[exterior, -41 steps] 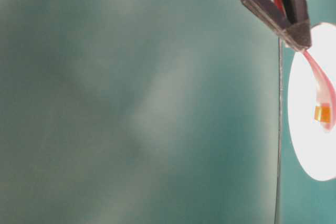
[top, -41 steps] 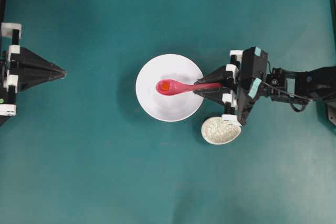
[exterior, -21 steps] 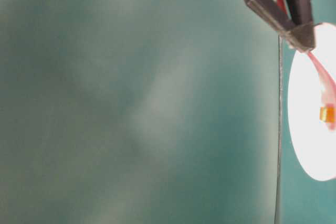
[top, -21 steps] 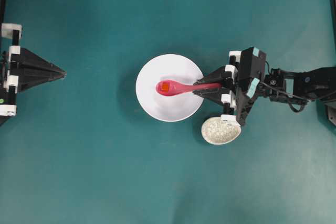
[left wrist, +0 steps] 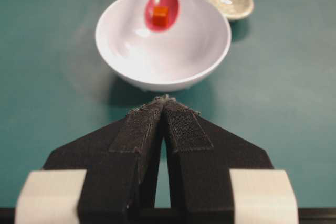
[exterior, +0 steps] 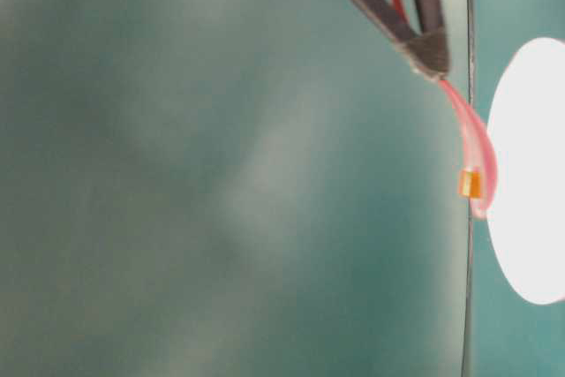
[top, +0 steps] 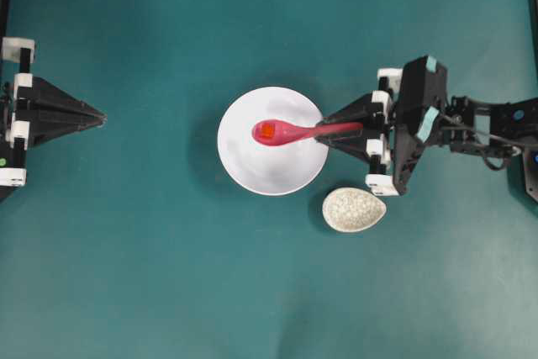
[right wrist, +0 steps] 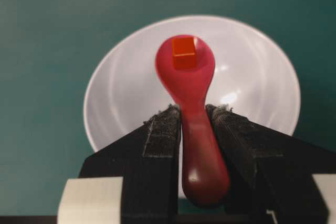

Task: Grip the spoon and scoop the red block from the bowl with right arm.
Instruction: 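Tilt and draw the spoon back, keeping the red cube on it, then raise the spoon carrying the red cube up out of the bowl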

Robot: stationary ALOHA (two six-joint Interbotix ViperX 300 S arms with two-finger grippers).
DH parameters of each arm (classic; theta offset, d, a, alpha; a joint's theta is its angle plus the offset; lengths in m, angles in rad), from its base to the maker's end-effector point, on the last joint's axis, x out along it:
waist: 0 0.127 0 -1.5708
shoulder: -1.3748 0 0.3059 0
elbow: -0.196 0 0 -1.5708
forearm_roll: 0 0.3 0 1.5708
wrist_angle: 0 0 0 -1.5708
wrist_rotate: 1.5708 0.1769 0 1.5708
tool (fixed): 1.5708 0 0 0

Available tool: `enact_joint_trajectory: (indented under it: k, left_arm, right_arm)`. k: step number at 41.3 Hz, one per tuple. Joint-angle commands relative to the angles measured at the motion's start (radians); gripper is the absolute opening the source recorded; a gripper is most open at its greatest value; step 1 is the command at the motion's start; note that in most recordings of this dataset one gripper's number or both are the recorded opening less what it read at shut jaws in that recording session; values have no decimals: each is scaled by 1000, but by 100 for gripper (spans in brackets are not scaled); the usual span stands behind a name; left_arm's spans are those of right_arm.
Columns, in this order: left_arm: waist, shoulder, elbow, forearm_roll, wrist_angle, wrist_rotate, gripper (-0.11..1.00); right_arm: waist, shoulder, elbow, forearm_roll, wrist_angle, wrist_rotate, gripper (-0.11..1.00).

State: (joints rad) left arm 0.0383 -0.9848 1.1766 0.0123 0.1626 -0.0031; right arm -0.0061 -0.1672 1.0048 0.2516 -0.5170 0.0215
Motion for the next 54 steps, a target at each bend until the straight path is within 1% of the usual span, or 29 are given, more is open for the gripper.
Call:
enact_joint_trajectory:
  k: [1,13,21,34,54]
  left_arm:
    - [2,3,-11,2,-6,-2,0]
    - [3,5,-9,2,-6,0,0]
    - [3,8,-9,2,-6,0,0]
    - [2,8,-9,2,-6,0,0]
    - [3,3,-8,2,-3,-2,0]
  right_arm:
    - [-11,-58,-25,2,28,-3,25]
    - [-23,-156,-38,2,147,-5,25]
    - [-26,-195,-63,-2,193,-6,25]
    - [-26,-207,-91,0,202,-5,25]
    - [-26,-207,-92,0,192,-3,25]
